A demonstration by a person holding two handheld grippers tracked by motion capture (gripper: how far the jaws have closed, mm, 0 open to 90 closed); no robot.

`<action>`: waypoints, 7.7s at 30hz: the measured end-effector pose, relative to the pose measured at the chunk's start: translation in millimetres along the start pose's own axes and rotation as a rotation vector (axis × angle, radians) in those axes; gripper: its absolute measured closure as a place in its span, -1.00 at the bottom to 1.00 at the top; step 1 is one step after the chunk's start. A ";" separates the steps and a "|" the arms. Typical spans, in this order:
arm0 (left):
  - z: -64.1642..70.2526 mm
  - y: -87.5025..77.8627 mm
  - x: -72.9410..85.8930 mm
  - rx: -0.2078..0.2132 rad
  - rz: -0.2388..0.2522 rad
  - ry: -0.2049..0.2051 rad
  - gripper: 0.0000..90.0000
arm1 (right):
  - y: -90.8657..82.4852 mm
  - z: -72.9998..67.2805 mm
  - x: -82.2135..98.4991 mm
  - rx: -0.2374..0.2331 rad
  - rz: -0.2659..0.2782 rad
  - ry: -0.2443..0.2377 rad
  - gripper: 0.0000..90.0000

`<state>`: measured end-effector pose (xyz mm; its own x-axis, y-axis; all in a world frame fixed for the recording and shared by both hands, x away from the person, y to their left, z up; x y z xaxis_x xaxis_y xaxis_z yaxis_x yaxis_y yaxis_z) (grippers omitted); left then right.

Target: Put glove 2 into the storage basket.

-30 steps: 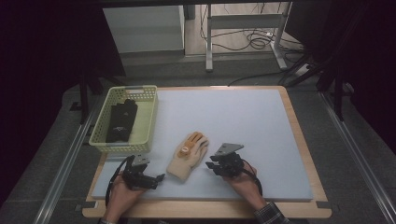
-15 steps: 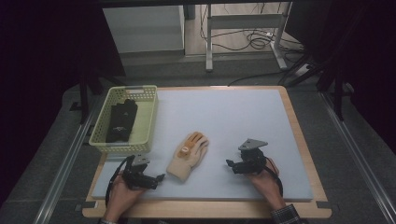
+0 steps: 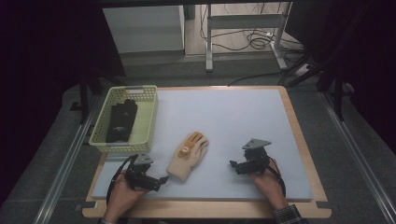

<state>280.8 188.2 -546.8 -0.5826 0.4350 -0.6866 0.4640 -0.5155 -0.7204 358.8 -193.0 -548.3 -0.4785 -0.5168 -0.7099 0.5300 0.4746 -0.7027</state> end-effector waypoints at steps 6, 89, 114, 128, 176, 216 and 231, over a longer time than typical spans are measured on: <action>8.7 -1.5 -22.6 0.016 0.003 0.009 -0.97 | 0.1 -0.1 0.2 0.000 0.003 0.000 -0.76; -78.5 -56.6 -159.2 -0.281 0.007 -0.127 0.50 | 0.1 -0.1 0.7 0.001 0.005 -0.004 -0.76; -193.5 -21.0 -108.4 -0.414 -0.133 -0.344 0.47 | 0.4 -0.2 0.7 0.001 0.008 -0.003 -0.76; -190.4 37.8 -101.5 -0.277 -0.332 -0.345 0.06 | 0.3 -0.2 0.8 0.001 0.008 -0.003 -0.76; -206.2 -2.0 -89.5 -0.396 -0.177 -0.367 0.39 | 0.4 -0.2 0.8 0.001 0.008 -0.003 -0.76; -172.7 -58.6 -74.6 -0.217 0.104 -0.268 -0.93 | 0.2 -0.3 0.8 0.003 0.005 -0.005 -0.76; -139.2 -62.2 -78.8 -0.156 0.155 -0.187 -0.99 | 0.1 -0.3 0.6 0.004 0.005 -0.005 -0.76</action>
<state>390.7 288.8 -461.6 -0.6029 0.2090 -0.7699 0.6457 -0.4388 -0.6248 358.4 -193.0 -548.8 -0.4720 -0.5178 -0.7135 0.5353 0.4748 -0.6987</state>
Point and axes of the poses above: each handheld gripper's, and its own axes: y roughly forward along the jaws, x roughly out of its underside, z roughly to its right, the point moved 2 cm from there along y, roughly forward along the jaws
